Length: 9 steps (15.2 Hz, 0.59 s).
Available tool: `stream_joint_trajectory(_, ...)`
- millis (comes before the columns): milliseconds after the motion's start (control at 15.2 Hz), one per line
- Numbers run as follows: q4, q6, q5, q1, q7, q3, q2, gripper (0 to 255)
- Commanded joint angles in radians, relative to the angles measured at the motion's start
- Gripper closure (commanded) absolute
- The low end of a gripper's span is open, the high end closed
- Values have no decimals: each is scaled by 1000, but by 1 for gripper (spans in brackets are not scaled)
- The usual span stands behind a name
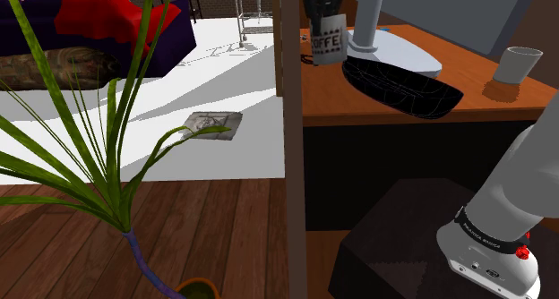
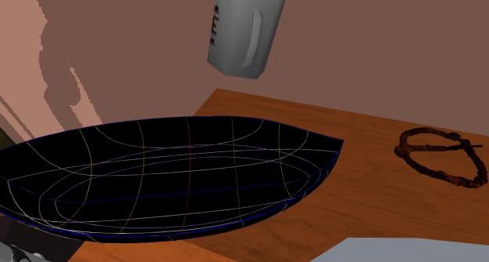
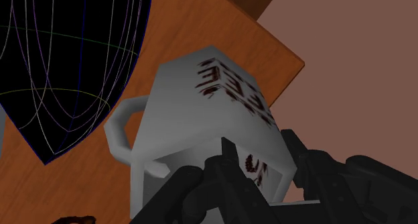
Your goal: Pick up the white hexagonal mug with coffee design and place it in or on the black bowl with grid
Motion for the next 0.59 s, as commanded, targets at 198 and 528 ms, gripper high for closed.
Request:
stream_joint_trajectory(198, 119, -82, -2, 1, 5, 1, 38, 255)
stream_joint_trajectory(528, 241, -158, -5, 3, 10, 3, 82, 255)
